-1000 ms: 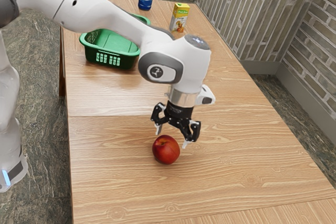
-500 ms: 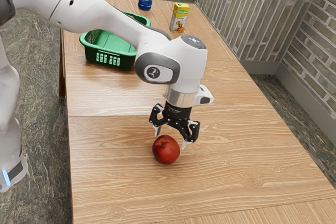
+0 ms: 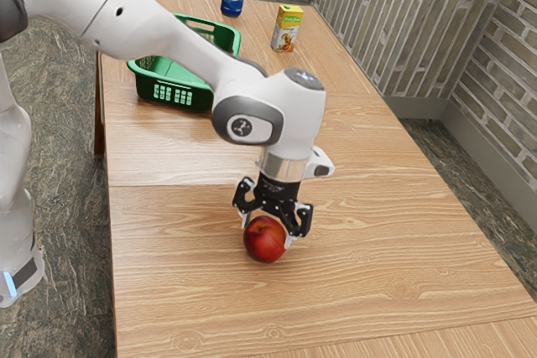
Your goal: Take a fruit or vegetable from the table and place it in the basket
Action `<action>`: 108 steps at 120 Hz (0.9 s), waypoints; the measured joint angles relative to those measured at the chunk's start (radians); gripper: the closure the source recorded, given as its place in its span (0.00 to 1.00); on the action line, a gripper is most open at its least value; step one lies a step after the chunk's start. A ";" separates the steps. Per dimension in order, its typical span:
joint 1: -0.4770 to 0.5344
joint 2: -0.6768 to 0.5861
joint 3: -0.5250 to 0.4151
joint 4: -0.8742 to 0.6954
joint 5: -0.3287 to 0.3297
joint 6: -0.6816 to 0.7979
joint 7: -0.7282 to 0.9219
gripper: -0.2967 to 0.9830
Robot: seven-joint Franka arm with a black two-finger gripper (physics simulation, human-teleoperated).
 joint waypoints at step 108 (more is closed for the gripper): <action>0.006 -0.020 0.003 -0.001 0.000 0.030 -0.024 0.45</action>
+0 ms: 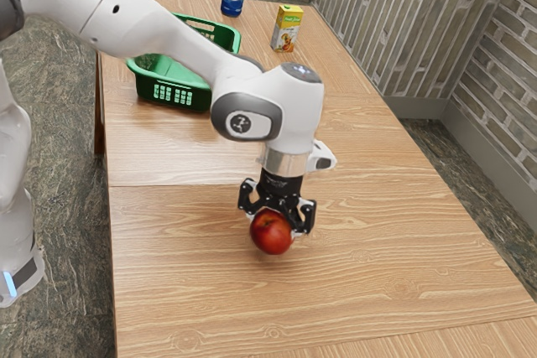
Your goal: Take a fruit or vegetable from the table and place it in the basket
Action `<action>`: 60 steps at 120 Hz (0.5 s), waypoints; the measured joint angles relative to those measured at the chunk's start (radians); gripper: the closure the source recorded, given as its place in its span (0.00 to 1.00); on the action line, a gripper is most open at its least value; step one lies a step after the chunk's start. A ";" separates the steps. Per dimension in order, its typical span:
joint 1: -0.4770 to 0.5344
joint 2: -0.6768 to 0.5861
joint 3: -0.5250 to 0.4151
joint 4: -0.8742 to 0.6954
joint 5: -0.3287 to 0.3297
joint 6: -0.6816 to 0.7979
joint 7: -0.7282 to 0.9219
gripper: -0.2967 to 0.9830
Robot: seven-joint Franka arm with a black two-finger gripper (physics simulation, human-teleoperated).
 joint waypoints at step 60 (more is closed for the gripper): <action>0.397 -0.216 0.094 0.036 0.172 -0.035 0.011 0.46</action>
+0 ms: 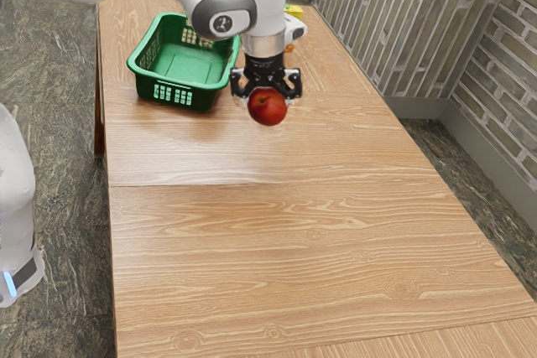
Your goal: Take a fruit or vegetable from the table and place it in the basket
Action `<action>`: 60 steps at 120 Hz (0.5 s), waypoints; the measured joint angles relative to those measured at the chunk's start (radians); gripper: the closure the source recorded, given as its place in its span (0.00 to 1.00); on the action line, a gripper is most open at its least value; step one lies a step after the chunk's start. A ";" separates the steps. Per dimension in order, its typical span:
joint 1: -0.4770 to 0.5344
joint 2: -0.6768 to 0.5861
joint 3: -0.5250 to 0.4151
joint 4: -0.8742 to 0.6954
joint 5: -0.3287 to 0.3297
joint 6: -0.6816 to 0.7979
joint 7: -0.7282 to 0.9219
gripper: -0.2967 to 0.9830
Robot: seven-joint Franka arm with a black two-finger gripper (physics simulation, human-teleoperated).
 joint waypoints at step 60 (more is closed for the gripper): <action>0.510 0.035 0.046 0.111 0.024 -0.037 0.174 0.45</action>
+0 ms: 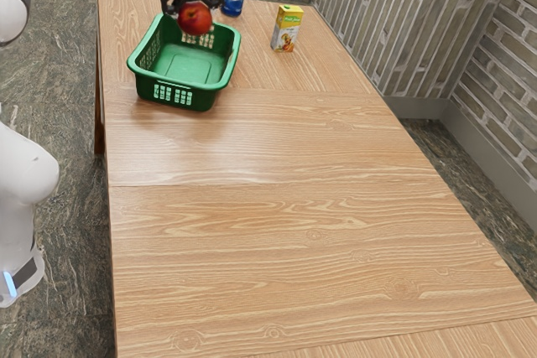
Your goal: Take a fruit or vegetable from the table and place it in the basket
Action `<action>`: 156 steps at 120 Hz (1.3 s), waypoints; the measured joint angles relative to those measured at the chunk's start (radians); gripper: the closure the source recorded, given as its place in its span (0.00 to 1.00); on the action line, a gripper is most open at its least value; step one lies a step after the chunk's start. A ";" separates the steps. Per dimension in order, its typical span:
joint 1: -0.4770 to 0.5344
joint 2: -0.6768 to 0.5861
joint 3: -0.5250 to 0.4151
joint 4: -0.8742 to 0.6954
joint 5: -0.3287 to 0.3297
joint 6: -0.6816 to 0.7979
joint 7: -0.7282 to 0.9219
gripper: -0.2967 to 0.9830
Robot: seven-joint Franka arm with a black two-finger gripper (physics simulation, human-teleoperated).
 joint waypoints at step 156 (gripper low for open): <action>-0.483 0.303 -0.022 0.471 -0.044 -0.116 -0.044 0.23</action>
